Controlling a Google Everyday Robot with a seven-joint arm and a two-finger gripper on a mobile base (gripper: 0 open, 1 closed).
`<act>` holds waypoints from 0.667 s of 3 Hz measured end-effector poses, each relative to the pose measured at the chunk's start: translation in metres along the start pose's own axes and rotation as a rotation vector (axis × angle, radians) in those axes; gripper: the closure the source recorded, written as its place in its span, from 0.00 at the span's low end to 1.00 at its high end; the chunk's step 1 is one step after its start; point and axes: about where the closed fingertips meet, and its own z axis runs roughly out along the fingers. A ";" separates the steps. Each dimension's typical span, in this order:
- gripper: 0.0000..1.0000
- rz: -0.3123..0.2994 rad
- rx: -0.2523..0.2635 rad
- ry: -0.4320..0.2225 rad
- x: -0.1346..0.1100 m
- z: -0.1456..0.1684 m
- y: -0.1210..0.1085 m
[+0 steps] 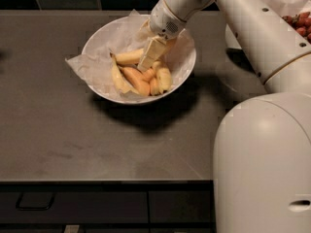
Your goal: Pick banana from white bowl
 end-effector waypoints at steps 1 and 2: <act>0.44 0.009 0.008 0.014 0.005 0.006 -0.001; 0.56 0.017 0.010 0.027 0.010 0.011 -0.001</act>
Offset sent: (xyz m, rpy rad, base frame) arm 0.0011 -0.0073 -0.0176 -0.0400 -0.0011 -0.0396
